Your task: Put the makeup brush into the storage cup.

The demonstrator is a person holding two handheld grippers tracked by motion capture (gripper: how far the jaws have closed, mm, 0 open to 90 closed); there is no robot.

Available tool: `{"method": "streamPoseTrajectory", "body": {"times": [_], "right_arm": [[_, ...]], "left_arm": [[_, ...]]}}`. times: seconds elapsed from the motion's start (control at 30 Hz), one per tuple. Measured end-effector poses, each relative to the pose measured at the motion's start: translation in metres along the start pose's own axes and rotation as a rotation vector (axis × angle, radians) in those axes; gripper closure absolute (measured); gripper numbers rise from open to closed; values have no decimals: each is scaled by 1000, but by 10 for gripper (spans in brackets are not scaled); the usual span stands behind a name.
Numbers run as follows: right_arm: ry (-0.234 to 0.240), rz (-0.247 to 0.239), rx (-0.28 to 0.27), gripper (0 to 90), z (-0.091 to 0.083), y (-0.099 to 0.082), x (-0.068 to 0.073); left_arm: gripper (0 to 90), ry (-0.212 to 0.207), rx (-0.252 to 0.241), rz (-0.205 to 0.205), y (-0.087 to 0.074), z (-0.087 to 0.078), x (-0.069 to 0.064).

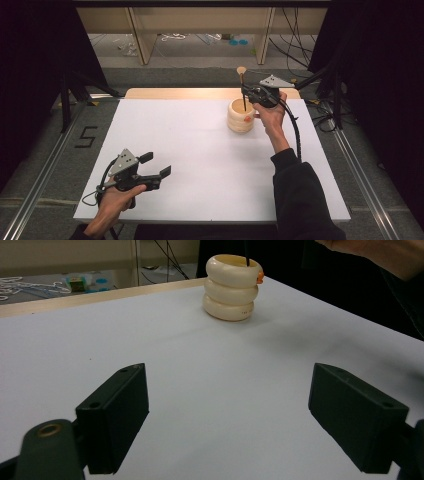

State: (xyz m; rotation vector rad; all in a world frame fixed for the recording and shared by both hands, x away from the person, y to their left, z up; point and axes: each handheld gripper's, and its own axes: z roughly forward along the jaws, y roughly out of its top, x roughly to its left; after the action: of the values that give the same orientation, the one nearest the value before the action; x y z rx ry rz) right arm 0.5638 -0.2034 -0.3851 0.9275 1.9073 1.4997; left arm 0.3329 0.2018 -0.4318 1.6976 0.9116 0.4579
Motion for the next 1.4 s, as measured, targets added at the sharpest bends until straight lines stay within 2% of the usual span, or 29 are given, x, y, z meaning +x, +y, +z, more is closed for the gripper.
{"method": "streamPoseTrajectory", "body": {"times": [0.07, 0.4, 0.67, 0.83, 0.93, 1.07, 1.1, 1.4], "right_arm": [[-3, 6, -11, 829, 1, -1, 0], [-4, 20, 4, 829, 4, -7, -2], [-1, 37, 33, 829, 7, -14, -3], [-6, 41, 24, 829, 8, -17, -5], [5, 68, 46, 829, 8, -19, -5], [3, 56, 24, 829, 10, -22, -6], [8, 76, 38, 829, 11, -23, -4], [9, 71, 55, 829, 13, -27, -4]], "left_arm": [[158, 0, 0, -1, 0, 0, 0], [158, 0, -1, 0, 0, 0, 0], [158, -1, -3, 0, 0, 0, 0], [158, -1, -4, 0, 0, 0, 0], [158, -1, -4, 0, 0, 0, 0], [158, -1, -3, 1, 0, 0, 0], [158, -1, -4, 1, 0, 0, 0], [159, -1, -4, 1, 0, -1, 0]]}}
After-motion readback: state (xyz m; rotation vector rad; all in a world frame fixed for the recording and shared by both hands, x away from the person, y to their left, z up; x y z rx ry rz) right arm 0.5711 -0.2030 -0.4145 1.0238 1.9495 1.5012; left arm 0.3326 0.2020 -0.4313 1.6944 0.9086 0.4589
